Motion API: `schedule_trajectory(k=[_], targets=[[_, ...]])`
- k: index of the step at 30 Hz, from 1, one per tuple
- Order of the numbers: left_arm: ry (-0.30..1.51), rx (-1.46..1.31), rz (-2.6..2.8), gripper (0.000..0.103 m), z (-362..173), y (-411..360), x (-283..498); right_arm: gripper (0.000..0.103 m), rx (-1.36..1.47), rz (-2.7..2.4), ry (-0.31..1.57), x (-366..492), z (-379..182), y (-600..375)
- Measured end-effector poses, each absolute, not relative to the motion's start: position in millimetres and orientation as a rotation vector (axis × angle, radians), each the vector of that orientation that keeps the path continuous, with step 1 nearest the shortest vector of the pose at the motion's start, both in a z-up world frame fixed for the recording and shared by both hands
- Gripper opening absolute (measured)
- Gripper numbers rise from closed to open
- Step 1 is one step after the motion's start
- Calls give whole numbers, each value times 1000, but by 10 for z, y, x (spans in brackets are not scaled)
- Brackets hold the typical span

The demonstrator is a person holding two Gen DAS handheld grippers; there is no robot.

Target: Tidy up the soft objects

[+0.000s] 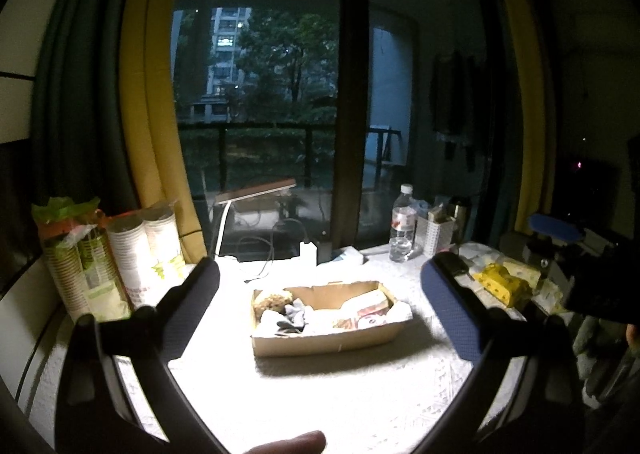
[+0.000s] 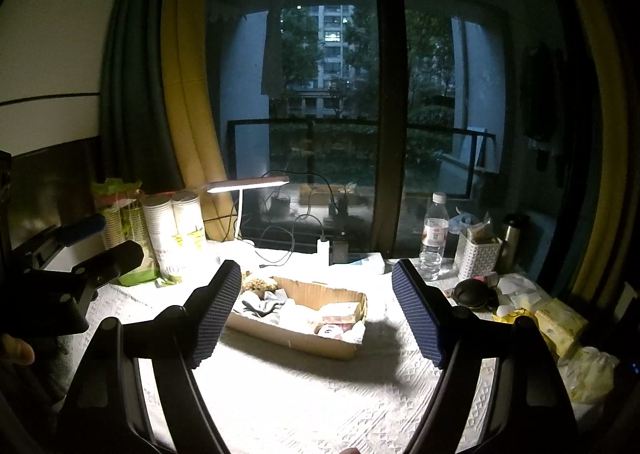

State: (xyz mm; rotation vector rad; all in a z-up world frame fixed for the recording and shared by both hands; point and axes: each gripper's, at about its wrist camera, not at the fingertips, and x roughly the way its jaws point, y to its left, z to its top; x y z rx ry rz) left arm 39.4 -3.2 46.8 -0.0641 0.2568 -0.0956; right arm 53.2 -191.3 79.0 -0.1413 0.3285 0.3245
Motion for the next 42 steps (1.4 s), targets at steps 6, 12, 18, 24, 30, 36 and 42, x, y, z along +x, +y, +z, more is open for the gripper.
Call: schedule_trajectory(k=[6, 12, 18, 24, 30, 36, 42], targets=[[257, -62, -98, 101, 467, -37, 393, 80, -138, 321, 332, 553, 781, -1931], [255, -59, -102, 101, 464, -56, 405, 80, -133, 316, 333, 574, 773, -1960], [255, -56, -105, 101, 461, -74, 401, 80, -134, 315, 334, 575, 765, -1965], [253, -43, -88, 101, 447, -88, 409, 80, -134, 315, 335, 576, 754, -1969], [253, -42, -95, 101, 440, -83, 405, 80, -133, 314, 337, 580, 754, -1972], [254, -48, -103, 101, 441, -63, 391, 80, -134, 316, 336, 583, 756, -1971], [254, -49, -112, 101, 443, -66, 378, 80, -134, 315, 336, 585, 758, -1973]])
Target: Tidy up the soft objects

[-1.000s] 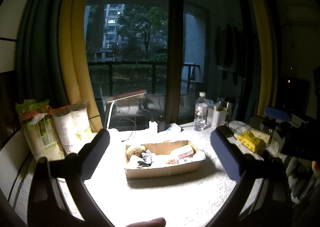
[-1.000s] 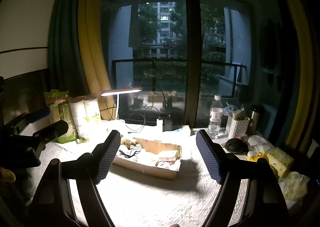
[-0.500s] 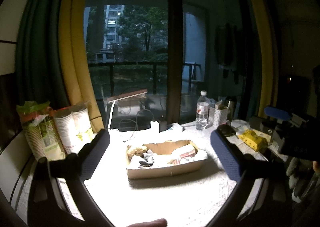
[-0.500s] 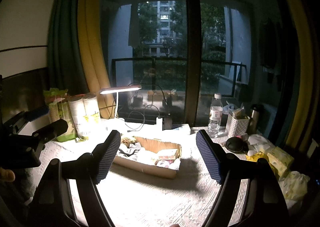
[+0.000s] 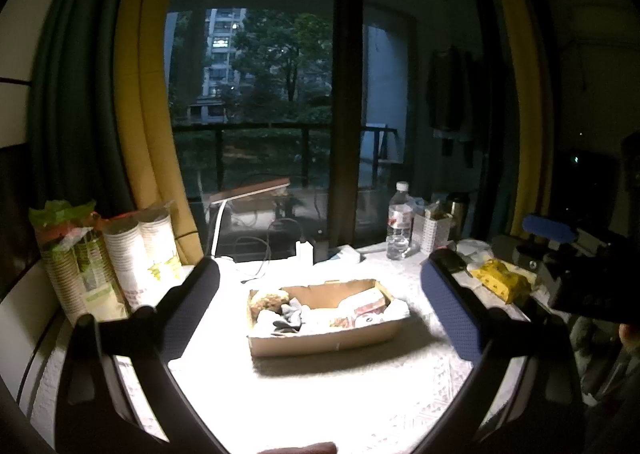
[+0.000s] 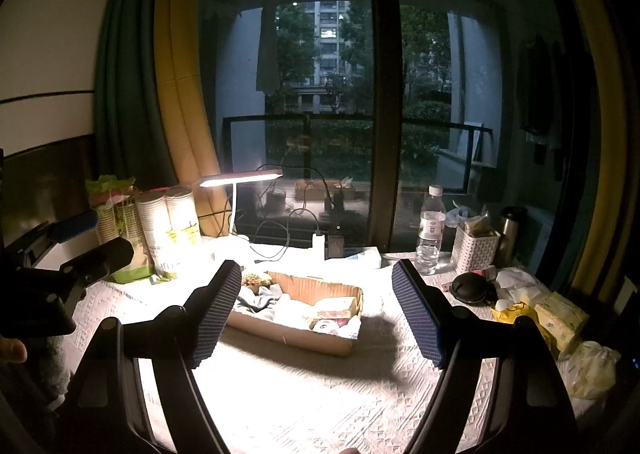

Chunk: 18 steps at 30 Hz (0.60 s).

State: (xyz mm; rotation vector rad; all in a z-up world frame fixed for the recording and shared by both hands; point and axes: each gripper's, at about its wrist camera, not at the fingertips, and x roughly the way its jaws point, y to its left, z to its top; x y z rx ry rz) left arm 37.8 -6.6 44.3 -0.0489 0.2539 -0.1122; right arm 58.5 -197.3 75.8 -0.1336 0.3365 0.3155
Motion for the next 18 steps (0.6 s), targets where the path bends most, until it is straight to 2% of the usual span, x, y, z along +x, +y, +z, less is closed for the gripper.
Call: schedule_trajectory(k=[18], targets=[[257, -51, -117, 101, 446, -72, 385, 80, -133, 314, 339, 585, 748, -1967]])
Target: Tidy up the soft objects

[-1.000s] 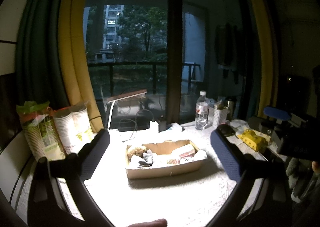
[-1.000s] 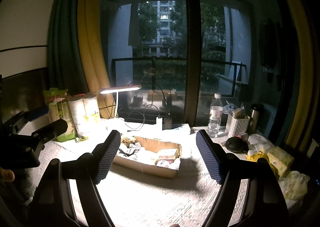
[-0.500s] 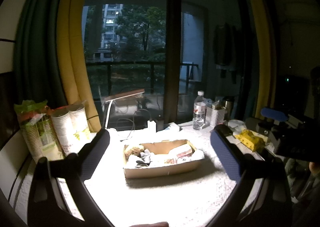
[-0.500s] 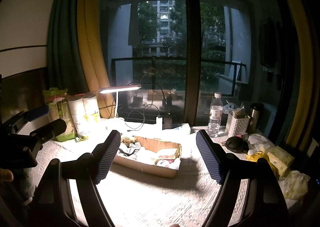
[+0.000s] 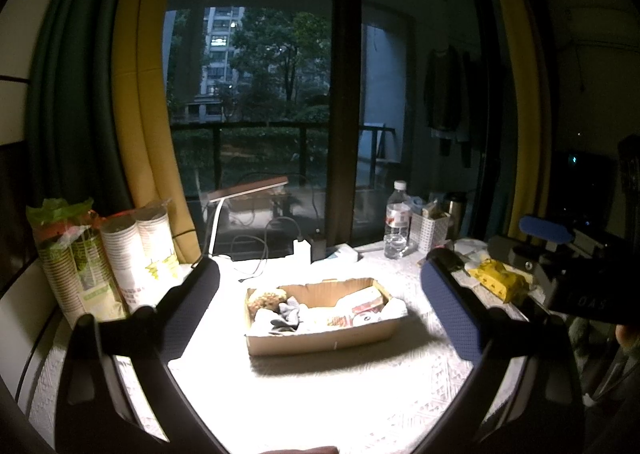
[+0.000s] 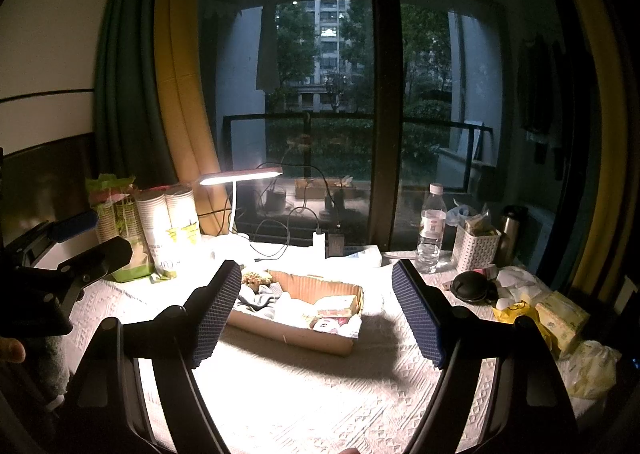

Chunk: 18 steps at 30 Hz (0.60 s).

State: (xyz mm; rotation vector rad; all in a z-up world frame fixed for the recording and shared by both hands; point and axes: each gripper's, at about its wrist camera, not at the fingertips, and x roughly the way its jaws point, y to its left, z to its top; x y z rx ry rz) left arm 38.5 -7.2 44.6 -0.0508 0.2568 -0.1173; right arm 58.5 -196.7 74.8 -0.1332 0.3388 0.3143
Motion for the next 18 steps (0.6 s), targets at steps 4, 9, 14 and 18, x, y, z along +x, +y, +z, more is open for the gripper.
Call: schedule_trajectory(k=[4, 9, 14, 18], targets=[[257, -51, -117, 101, 447, -73, 385, 80, -134, 315, 339, 589, 749, -1967], [258, -51, -117, 101, 445, -73, 386, 80, -134, 314, 341, 592, 746, -1968], [266, -50, -120, 101, 428, -90, 402, 80, -133, 319, 346, 599, 708, -1974], [283, -56, -117, 101, 393, -105, 475, 80, -129, 327, 358, 656, 601, -1994]])
